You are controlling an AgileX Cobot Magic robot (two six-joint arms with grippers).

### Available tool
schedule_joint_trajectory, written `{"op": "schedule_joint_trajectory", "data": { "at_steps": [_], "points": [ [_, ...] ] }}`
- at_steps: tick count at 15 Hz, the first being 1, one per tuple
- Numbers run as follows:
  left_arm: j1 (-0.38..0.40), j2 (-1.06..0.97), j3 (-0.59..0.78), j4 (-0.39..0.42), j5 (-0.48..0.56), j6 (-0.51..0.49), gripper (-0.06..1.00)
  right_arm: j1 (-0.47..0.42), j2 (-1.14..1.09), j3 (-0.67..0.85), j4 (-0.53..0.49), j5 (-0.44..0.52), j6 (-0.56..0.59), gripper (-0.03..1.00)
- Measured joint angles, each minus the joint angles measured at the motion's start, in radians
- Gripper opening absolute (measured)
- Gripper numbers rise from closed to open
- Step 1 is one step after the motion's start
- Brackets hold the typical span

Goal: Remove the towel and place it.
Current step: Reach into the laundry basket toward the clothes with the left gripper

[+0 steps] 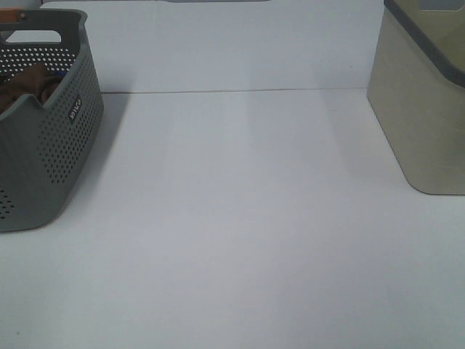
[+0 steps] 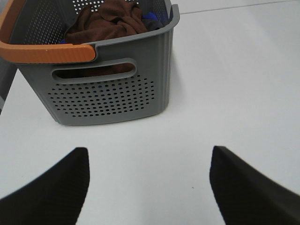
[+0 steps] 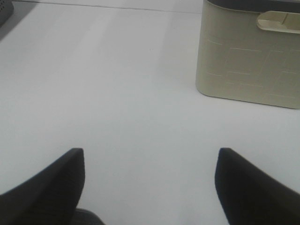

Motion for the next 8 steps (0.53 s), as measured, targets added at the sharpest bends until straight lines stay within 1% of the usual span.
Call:
{"op": "schedule_joint_trajectory", "data": {
  "at_steps": [8],
  "points": [
    [0.0, 0.0, 0.0, 0.0, 0.0, 0.0, 0.69, 0.0, 0.0, 0.0, 0.0, 0.0, 0.0, 0.73]
  ]
}}
